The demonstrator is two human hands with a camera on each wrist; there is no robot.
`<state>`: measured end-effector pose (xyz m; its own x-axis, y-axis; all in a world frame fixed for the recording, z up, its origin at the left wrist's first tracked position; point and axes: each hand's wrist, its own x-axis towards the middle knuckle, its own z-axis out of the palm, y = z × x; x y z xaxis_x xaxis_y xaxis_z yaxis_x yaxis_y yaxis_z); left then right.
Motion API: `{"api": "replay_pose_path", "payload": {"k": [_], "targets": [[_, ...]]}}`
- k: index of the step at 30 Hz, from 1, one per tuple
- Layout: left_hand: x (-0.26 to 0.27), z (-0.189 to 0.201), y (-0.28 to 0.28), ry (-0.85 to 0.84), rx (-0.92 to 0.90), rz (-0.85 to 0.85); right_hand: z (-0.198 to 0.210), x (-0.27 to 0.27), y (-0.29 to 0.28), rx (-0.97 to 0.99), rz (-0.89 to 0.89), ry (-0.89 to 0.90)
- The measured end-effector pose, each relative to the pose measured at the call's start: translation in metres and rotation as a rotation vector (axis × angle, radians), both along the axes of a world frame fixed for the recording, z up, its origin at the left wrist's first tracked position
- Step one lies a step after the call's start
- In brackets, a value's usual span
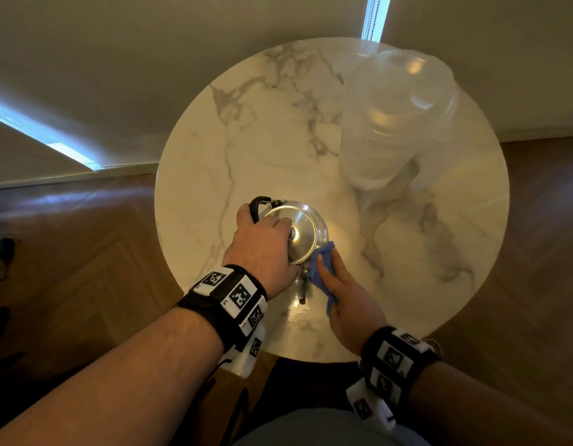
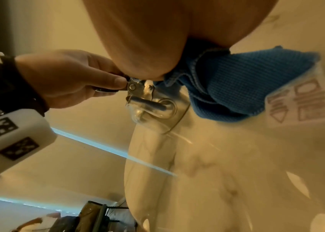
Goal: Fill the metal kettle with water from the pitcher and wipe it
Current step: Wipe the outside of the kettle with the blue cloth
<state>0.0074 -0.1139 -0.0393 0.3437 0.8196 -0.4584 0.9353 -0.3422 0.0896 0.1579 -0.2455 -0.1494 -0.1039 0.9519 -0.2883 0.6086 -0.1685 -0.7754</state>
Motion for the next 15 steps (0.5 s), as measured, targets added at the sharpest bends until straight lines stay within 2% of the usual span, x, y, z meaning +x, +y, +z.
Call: {"api": "replay_pose_path", "payload": {"k": [6, 10, 12, 15], "targets": [[0.000, 0.001, -0.001, 0.016, 0.002, 0.003, 0.006, 0.004, 0.038, 0.038, -0.132, 0.064], [0.001, 0.000, -0.001, 0.017, 0.004, 0.001, 0.006, -0.003, 0.001, -0.007, 0.012, -0.027], [0.000, 0.000, -0.001, 0.017, 0.005, 0.003, 0.007, -0.008, -0.012, -0.053, 0.034, 0.014], [0.001, 0.001, -0.001, 0.027, 0.002, 0.000, 0.018, -0.010, 0.007, -0.096, -0.228, 0.168]]}}
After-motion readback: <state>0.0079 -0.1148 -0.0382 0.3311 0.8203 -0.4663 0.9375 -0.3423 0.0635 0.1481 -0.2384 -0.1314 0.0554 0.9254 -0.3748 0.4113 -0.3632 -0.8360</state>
